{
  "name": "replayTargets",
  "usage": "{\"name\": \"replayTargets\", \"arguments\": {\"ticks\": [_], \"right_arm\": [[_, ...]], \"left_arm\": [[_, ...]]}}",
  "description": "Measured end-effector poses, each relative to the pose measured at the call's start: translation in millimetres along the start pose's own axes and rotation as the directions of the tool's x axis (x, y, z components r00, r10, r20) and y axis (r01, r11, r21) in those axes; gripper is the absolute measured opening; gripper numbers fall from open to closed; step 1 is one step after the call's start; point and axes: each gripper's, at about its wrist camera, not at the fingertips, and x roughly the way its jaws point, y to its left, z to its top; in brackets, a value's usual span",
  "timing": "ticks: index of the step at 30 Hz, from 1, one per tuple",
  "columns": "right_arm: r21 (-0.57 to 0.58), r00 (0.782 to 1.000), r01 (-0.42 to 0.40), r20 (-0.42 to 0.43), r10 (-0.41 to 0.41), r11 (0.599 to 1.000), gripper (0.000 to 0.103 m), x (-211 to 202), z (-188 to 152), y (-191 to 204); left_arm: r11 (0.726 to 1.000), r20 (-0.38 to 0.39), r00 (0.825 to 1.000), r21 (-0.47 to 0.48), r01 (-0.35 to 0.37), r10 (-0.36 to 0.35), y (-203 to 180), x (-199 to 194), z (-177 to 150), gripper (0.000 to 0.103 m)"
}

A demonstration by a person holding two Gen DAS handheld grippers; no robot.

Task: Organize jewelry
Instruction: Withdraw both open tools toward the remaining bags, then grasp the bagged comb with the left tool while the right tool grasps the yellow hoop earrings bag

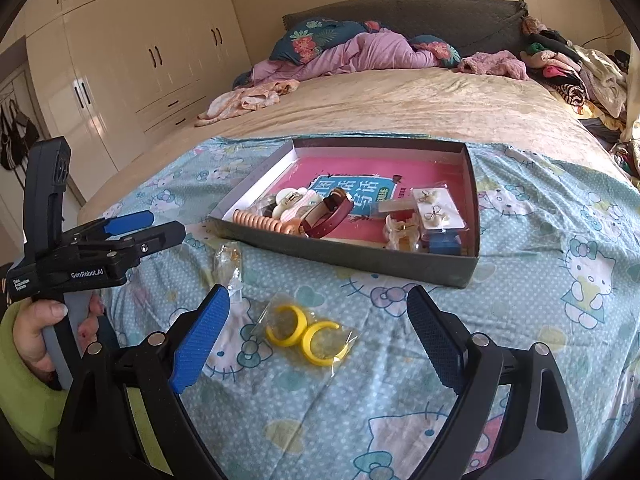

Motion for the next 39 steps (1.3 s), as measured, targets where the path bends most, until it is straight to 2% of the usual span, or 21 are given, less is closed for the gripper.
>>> {"name": "replayTargets", "arguments": {"ticks": [5,13,16,21,25,29,36,39], "right_arm": [[0.011,0.998,-0.013,-0.058,0.014,1.0,0.089,15.7,-12.1,9.6],[0.048,0.986,0.007,-0.167,0.001,0.999,0.089,51.2,-29.2,20.3],[0.052,0.983,0.019,-0.183,-0.01,0.998,0.089,62.7,-34.8,21.8],[0.049,0.985,0.039,-0.169,-0.03,0.998,0.09,78.5,-34.2,22.3],[-0.006,0.988,0.059,-0.143,-0.059,0.998,0.091,89.3,-31.1,25.7],[-0.068,0.99,0.075,-0.114,-0.083,0.995,0.082,92.4,-30.8,24.2],[-0.038,0.995,0.044,-0.084,-0.047,0.998,0.079,74.0,-29.0,3.2],[-0.008,0.997,0.046,-0.066,-0.047,0.999,0.079,64.8,-26.8,-8.0]], "left_arm": [[1.0,-0.012,1.0,-0.016,-0.019,0.018,12.0,-1.4,-8.3,0.093],[1.0,-0.061,0.998,-0.02,-0.023,0.022,21.4,6.5,-23.5,0.093],[1.0,-0.085,0.996,-0.012,-0.02,0.019,19.9,14.7,-27.8,0.093],[1.0,-0.122,0.993,0.005,-0.002,0.003,15.5,27.4,-31.8,0.093],[1.0,-0.139,0.99,0.014,0.019,-0.017,12.3,36.0,-31.2,0.093],[0.999,-0.171,0.985,0.022,0.039,-0.035,9.3,48.4,-30.6,0.093],[0.996,-0.217,0.974,0.041,0.081,-0.07,-1.0,72.5,-27.0,0.093],[0.996,-0.218,0.974,0.061,0.069,-0.054,-6.8,80.2,-26.6,0.093]]}}
